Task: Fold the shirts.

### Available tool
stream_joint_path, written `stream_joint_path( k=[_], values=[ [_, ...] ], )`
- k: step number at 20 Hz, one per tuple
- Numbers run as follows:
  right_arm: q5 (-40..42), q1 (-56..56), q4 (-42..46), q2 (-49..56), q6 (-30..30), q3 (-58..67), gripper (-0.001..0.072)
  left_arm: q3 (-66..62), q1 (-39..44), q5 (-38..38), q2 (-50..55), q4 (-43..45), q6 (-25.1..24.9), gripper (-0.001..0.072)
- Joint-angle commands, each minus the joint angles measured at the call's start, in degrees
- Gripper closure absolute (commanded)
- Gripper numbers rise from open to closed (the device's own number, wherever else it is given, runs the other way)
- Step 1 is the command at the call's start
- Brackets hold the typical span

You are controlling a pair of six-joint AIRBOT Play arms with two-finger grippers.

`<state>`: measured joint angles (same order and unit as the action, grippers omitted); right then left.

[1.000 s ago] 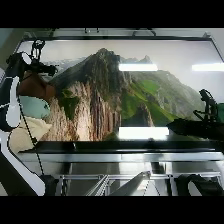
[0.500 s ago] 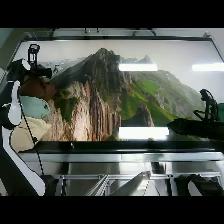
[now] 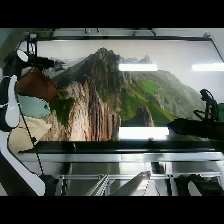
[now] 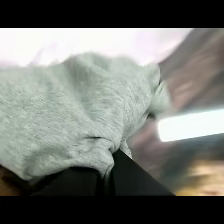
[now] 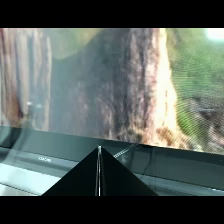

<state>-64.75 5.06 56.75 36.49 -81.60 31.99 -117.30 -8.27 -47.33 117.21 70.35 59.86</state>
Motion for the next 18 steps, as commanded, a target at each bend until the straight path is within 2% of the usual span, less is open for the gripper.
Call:
stream_joint_path(
  k=[1, 3, 4, 6, 8, 9, 10, 12, 13, 15, 18],
  values=[
    [0.02, -0.02, -0.02, -0.02, -0.02, -0.02, 0.0697, 0.68, 2.71, -12.17, -10.82, -24.74, -8.04, 0.0688],
    [0.02, -0.02, -0.02, -0.02, -0.02, -0.02, 0.0697, 0.59, 5.03, -24.98, -15.45, -36.24, -7.89, 0.0688],
    [0.02, -0.02, -0.02, -0.02, -0.02, -0.02, 0.0697, 2.12, 6.36, -29.22, -17.33, -39.1, -6.71, 0.0687],
    [0.02, -0.02, -0.02, -0.02, -0.02, -0.02, 0.0697, 7.52, 9.79, -34.07, -20.68, -39.89, -2.99, 0.0688],
    [0.02, -0.02, -0.02, -0.02, -0.02, -0.02, 0.0697, 13.31, 13.05, -37.77, -22.53, -39.91, -1.29, 0.0693],
    [0.02, -0.04, -0.02, -0.02, -0.02, -0.02, 0.0697, 16.26, 14.64, -39.34, -22.95, -39.89, -1.22, 0.066],
    [0.02, -0.02, -0.02, -0.02, -0.02, -0.02, 0.0697, 18.49, 15.67, -40.09, -22.97, -39.82, -1.01, 0.0434],
    [0.02, -0.02, -0.02, -0.02, -0.02, -0.02, 0.0697, 22.51, 16.22, -39.47, -22.97, -39.87, 2.03, 0.0074],
    [0.02, -0.02, -0.02, -0.02, -0.02, -0.02, 0.0697, 24.0, 15.96, -38.8, -22.97, -39.85, 4.17, -0.001],
    [1.42, -0.04, -0.04, -0.02, -0.02, -0.02, 0.0697, 26.01, 14.1, -39.21, -22.97, -39.8, 4.85, -0.0009],
    [1.66, -0.02, -0.63, -0.02, -0.04, -0.02, 0.0697, 30.86, 10.08, -45.57, -22.99, -37.59, 6.36, -0.0008]
  ],
)
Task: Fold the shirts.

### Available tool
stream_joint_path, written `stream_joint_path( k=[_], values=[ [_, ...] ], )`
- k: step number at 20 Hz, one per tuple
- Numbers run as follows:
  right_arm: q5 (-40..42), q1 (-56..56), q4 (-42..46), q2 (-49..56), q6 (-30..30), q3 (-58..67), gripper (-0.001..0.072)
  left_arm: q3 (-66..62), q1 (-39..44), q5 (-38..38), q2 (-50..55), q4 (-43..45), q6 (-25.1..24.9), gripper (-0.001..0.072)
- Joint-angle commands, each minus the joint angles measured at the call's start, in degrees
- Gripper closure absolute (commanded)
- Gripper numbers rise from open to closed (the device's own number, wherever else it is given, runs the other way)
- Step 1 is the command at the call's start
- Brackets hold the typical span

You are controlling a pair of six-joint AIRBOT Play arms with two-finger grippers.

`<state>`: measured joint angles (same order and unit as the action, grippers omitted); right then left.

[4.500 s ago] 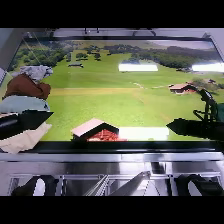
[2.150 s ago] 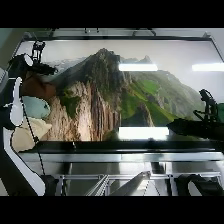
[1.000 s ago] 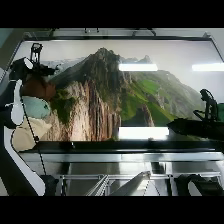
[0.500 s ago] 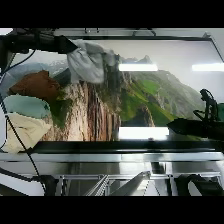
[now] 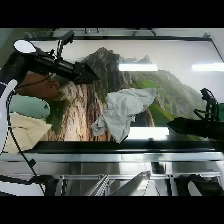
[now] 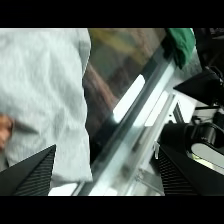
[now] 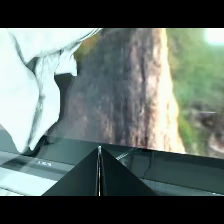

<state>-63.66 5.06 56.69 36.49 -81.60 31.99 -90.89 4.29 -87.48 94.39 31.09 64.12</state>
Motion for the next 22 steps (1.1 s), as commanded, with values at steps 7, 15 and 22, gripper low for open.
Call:
stream_joint_path(
  k=[7, 15, 22],
  values=[
    [9.2, -0.02, -10.27, 10.14, 3.65, 0.09, 0.0277, 26.99, 0.04, 3.37, -2.19, 7.02, 1.22, -0.0006],
    [11.82, -1.33, -24.61, 46.18, 17.44, 13.86, 0.0288, 37.46, 3.65, 11.37, -2.19, 10.58, 1.51, 0.0004],
    [13.99, -5.27, -25.09, 60.15, 16.31, 25.86, 0.0396, 37.44, 3.67, 19.5, -2.19, 10.82, 1.51, 0.0003]
  ],
)
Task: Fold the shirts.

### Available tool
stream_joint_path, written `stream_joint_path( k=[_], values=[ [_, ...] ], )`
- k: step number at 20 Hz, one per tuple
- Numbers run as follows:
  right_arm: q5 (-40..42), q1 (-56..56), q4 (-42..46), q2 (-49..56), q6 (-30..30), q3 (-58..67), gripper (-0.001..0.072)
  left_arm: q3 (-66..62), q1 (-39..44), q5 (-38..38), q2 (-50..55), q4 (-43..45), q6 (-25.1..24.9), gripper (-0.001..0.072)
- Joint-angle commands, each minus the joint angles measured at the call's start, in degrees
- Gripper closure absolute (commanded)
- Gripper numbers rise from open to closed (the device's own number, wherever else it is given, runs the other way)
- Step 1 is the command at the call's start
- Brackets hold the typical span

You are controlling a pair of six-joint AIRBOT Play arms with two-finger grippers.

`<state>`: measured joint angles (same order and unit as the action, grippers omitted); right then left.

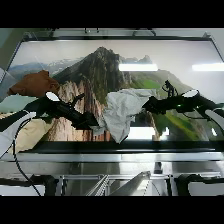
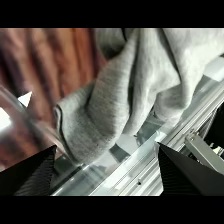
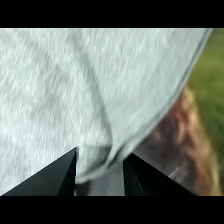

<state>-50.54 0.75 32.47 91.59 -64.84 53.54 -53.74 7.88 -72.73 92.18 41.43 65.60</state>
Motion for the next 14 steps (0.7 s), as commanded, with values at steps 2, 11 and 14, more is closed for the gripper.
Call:
stream_joint_path(
  k=[2, 11, 14],
  values=[
    [1.11, -0.94, -0.85, 5.95, -0.44, 5.84, 0.0567, 0.28, 0.09, 7.45, 0.02, -0.11, 0.02, 0.0012],
    [-10.36, 4.46, -1.22, -7.72, 2.38, 10.23, 0.0698, -7.87, -5.57, -5.86, -5.07, -17.81, -9.44, 0.0703],
    [-18.03, 10.08, -1.31, -19.98, 3.21, 16.0, 0.0697, -15.3, -10.95, -8.59, -14.12, -19.23, -6.6, 0.0702]
  ],
)
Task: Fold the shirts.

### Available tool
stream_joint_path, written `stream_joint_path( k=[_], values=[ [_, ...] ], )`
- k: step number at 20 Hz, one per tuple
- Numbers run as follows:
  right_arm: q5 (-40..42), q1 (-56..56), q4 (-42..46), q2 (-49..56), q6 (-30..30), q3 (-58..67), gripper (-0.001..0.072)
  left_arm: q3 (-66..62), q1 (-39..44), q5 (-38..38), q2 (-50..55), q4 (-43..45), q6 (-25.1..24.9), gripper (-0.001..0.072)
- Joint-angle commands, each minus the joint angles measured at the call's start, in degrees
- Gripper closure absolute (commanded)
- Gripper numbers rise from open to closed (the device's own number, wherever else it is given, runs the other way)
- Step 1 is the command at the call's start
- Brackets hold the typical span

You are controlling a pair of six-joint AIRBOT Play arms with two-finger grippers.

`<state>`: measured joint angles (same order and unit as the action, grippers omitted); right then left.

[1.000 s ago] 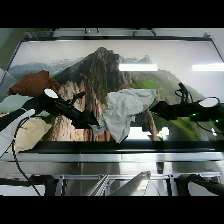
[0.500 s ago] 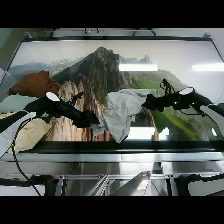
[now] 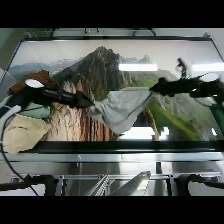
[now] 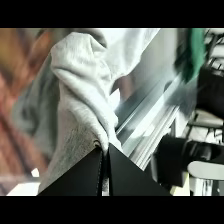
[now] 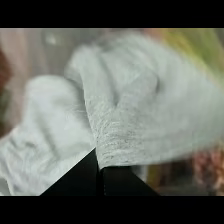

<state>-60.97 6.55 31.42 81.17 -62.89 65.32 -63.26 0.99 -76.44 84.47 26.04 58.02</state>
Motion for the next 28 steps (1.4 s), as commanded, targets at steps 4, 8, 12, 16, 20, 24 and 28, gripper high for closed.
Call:
stream_joint_path(
  k=[4, 8, 12, 16, 20, 24, 28],
  values=[
    [-5.99, 6.23, -0.81, -26.51, 4.68, 8.63, 0.0697, -16.31, -8.24, -5.99, -19.45, -3.56, 2.51, 0.0701],
    [-3.56, 6.16, -0.66, -37.09, 4.24, 8.74, 0.0697, -20.41, -10.29, -7.89, -27.89, 1.07, 3.52, 0.0693],
    [-10.25, 6.1, -0.63, -37.16, 0.7, 7.69, 0.0696, -20.39, -8.72, -14.16, -28.81, 10.75, 4.15, 0.0693],
    [-8.31, 5.92, -0.63, -31.85, -0.55, -0.81, 0.0696, -20.39, -3.98, -11.26, -20.2, 12.04, 2.27, 0.0693],
    [3.41, 4.96, -0.61, -21.2, 0.79, -10.25, 0.0696, -20.44, 1.03, 0.39, -4.42, 12.04, -4.68, 0.0693],
    [9.05, 6.67, -0.63, -7.08, 0.74, -11.39, 0.0291, -22.64, -0.09, 2.62, 10.12, 12.0, -3.69, -0.0009],
    [0.7, 10.93, -0.24, -3.28, 0.98, -11.19, 0.021, -27.65, -8.44, -11.58, 16.48, 12.04, 3.02, 0.0003]
  ],
)
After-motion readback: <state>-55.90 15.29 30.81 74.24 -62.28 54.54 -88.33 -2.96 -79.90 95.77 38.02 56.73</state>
